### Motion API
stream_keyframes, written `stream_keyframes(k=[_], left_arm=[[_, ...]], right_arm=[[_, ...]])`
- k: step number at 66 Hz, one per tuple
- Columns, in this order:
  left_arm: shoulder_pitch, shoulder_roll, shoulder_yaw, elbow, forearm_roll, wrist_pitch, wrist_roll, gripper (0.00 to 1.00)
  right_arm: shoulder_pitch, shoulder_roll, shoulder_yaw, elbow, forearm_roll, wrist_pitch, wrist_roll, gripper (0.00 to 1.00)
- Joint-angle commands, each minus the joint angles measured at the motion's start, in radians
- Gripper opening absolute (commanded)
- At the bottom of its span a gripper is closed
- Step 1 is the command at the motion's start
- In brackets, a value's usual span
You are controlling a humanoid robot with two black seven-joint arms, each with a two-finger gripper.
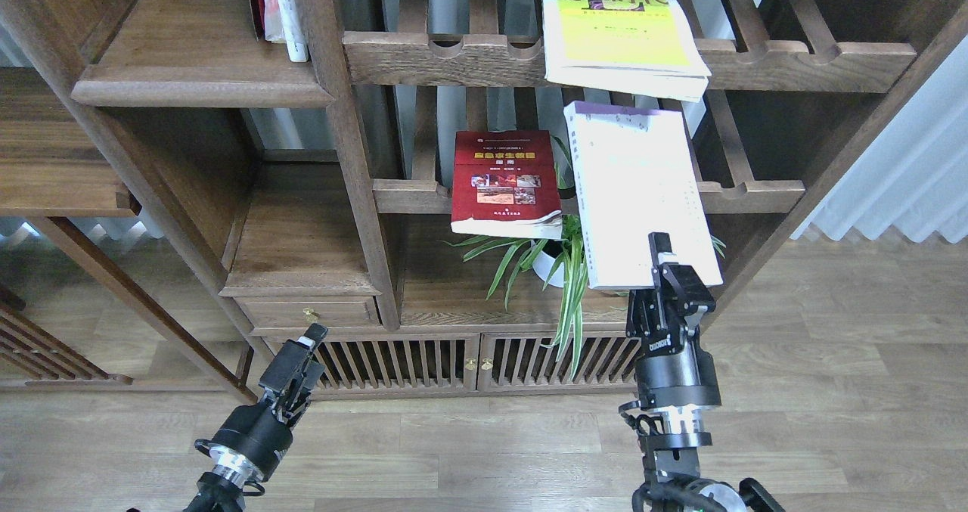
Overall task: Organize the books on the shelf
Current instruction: 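Pull the white book down off the shelf with the right gripper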
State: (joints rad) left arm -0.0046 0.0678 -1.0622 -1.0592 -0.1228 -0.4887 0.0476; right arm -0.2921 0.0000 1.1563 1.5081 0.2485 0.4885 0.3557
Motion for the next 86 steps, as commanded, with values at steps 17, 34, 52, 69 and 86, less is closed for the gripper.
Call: stream_keyframes(k=[17, 34, 52, 69, 86], left_arm=[[0.0, 0.0, 0.002, 0.011, -0.001, 0.0, 0.0, 1.0], [0.002, -0.003, 0.005, 0.013, -0.001, 0.0, -0.002, 1.0], [0.0, -0.013, 0.013, 0.015, -0.001, 0.0, 0.0, 1.0], [0.009, -0.008, 0.033, 0.018, -0.004, 0.0, -0.008, 1.0], [0.031, 0.056, 0.11, 0.018, -0.061, 0.0, -0.006, 1.0]], right_arm=[[-0.07, 0.0, 0.043, 0.0, -0.002, 0.0, -0.024, 0.03], [-0.113, -0.023, 0.066, -0.009, 0.005, 0.0, -0.024, 0.03], [-0.179, -0.055, 0.066, -0.083, 0.008, 0.0, -0.026, 0.03], [-0.229, -0.078, 0.054, -0.106, 0.006, 0.0, -0.06, 0.03], [-0.236, -0.08, -0.004, -0.135, -0.003, 0.0, -0.138, 0.04]])
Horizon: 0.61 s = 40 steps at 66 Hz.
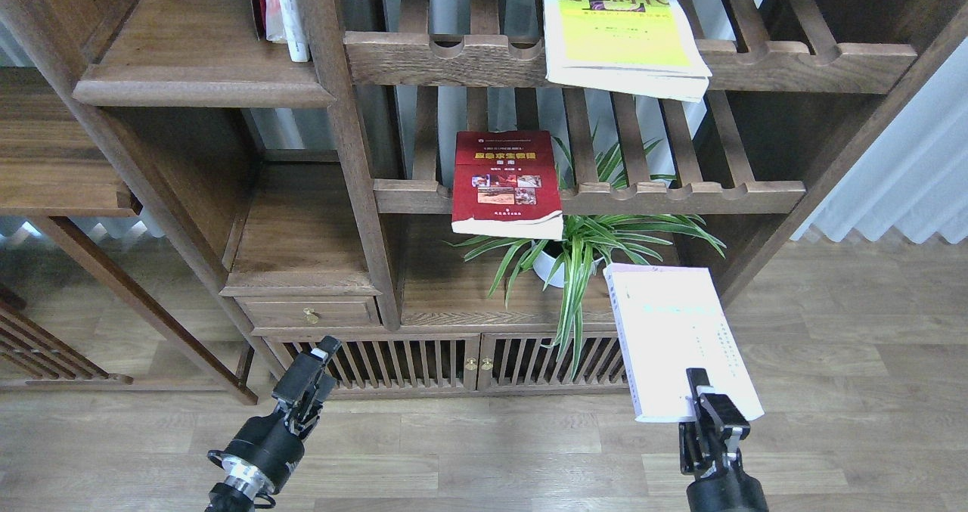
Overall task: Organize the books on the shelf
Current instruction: 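Pull the white book down off the shelf with the right gripper, then bring the left gripper to the white book and grasp it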
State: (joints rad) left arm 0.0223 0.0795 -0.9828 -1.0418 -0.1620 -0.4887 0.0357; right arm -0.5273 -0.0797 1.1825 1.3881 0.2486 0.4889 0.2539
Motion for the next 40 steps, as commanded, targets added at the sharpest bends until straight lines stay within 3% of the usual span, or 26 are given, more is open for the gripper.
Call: stream_keyframes(k=[1, 18, 40], left_arm=[[0.004, 0.049, 0.032, 0.0, -0.022, 0.0, 0.006, 1.0], [-0.008, 0.174, 0.139, -0.021, -0.04, 0.0, 0.01, 1.0], [-0.087, 0.207, 0.153, -0.017, -0.053, 0.0, 0.03, 1.0]], right_arm=[[0.0, 0.0, -0.032, -0.017, -0.003, 0.0, -0.039, 0.04], [0.055, 0.008, -0.116, -0.073, -0.038, 0.0, -0.111, 0.04], [0.072, 0.015, -0.169, -0.103, -0.124, 0.0, -0.116, 0.04]])
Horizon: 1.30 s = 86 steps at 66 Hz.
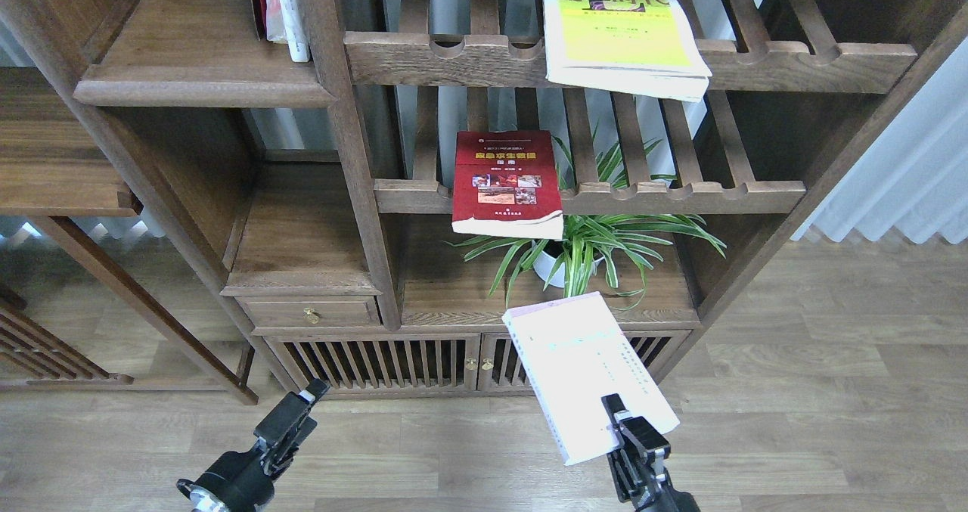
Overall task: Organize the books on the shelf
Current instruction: 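Bring the left gripper to the white book and grasp it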
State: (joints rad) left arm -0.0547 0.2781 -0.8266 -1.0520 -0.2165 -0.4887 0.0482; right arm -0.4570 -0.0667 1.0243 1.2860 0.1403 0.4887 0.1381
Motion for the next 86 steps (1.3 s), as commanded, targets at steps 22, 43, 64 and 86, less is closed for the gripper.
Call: stream_keyframes(k=[22, 43, 64, 86], left_arm=[[-0.068, 0.009, -0.055, -0.105, -0.08, 0.0, 0.019, 1.0], [-0.051, 0.076, -0.008, -0.207, -0.265, 0.0, 0.087, 1.0], [-0.051, 0.153, -0.013, -0.244, -0.356, 0.0, 0.44, 1.0], [0.098, 0.135, -0.057, -0.255, -0.345, 0.0, 0.44, 0.98]], right_arm=[[0.076, -0.007, -0.015, 0.0, -0.007, 0.0, 0.0, 0.04], [0.13, 0.002, -0.081, -0.016, 0.036, 0.0, 0.001, 0.04], [0.123, 0.028, -0.109, -0.017, 0.033, 0.0, 0.0, 0.04], [0.113, 0.059, -0.153, -0.02, 0.019, 0.0, -0.018, 0.04]])
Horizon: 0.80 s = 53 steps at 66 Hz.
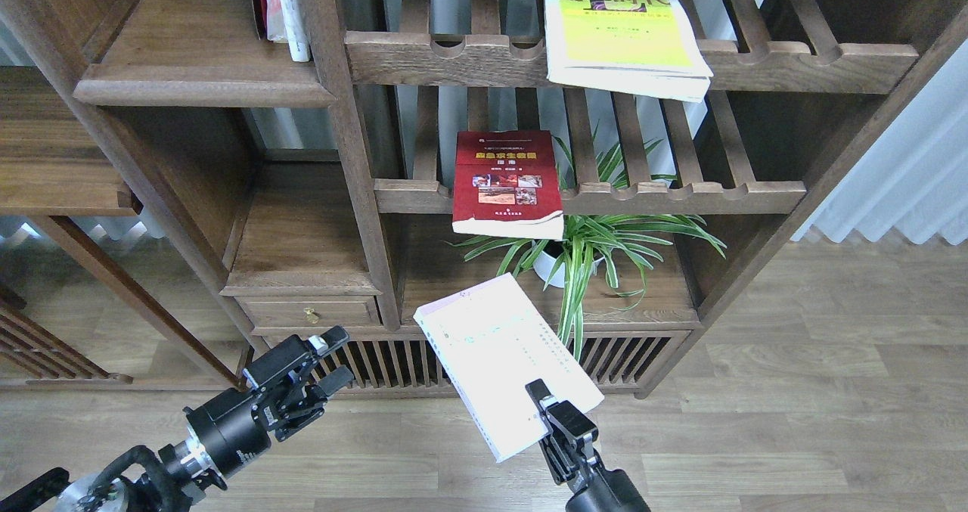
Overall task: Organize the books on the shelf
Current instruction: 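Bring the left gripper to the white book and grasp it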
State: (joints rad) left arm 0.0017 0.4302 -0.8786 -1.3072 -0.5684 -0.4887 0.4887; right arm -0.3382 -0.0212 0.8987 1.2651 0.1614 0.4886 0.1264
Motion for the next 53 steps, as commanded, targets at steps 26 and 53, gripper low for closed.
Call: stream_keyframes(k=[26, 53], left_arm=[[0.052, -0.085, 0.003, -0.015, 0.042, 0.0, 0.0, 0.98], [0.073, -0.105, 0.024, -0.021, 0.107, 0.0, 0.0, 1.0]], right_arm=[[-0.012, 0.021, -0.107, 0.0, -0.003, 0.0, -0.021, 0.04], [-0.002, 0.021, -0.182, 0.0, -0.003, 0.0, -0.024, 0.04]])
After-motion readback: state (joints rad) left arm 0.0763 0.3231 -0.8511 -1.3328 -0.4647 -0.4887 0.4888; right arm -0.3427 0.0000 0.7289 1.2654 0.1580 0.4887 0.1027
